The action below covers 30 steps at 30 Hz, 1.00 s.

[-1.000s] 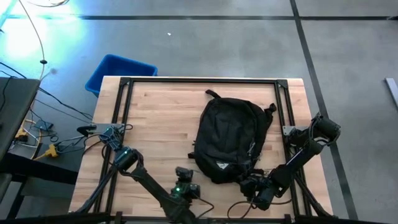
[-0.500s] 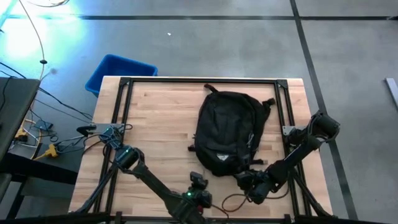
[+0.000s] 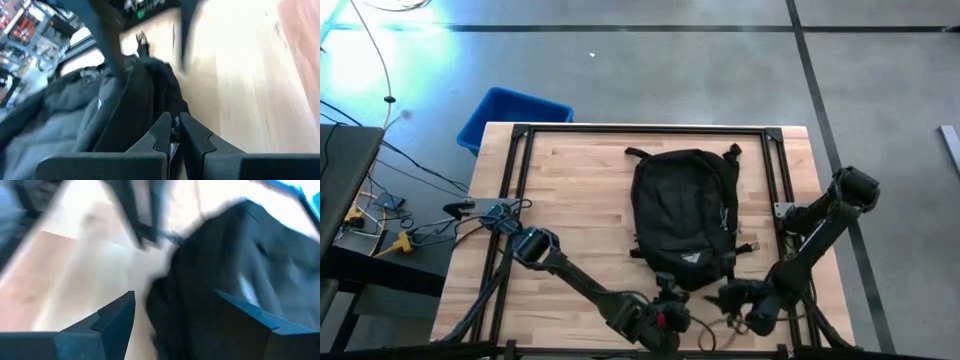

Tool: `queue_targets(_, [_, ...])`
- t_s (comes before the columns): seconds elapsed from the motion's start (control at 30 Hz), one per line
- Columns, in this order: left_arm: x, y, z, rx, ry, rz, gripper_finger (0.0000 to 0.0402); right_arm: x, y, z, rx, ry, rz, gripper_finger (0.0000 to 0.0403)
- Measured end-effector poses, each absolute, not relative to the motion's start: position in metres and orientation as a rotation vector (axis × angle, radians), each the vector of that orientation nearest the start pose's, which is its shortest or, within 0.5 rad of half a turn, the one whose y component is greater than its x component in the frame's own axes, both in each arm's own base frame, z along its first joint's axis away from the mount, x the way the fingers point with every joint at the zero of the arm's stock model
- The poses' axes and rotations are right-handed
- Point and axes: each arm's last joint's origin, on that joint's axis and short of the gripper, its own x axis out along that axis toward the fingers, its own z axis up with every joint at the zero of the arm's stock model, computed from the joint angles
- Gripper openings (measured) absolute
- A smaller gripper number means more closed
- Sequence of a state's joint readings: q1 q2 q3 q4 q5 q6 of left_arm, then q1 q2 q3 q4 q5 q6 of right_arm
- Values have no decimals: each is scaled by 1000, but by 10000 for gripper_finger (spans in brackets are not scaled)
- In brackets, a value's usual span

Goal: Unpack backpack
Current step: Close the black backpack

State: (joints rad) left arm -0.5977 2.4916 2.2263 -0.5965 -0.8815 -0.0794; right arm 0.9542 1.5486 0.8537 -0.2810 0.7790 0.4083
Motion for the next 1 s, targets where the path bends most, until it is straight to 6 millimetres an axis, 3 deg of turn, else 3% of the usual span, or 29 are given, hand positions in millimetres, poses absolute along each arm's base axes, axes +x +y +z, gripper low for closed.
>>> queue_targets(0.17, [465,-286,196,481,594,185,4,182,246,158,-469,436,58,229])
queue_targets(0.3, [470,-288,201,478,541,157,5,193,249,133,-502,421,71,214])
queue_targets(0.47, [475,-287,205,473,501,135,5,208,256,142,-484,358,-66,191])
queue_targets(0.57, [474,-287,205,477,507,134,5,212,255,142,-471,369,-55,169])
queue_targets(0.73, [474,-286,205,489,507,164,5,208,255,138,-465,401,-37,102])
queue_targets(0.87, [471,-288,205,535,513,192,6,204,257,138,-474,399,-43,21])
queue_targets(1.0, [465,-291,203,640,547,189,30,198,259,140,-496,372,-83,3])
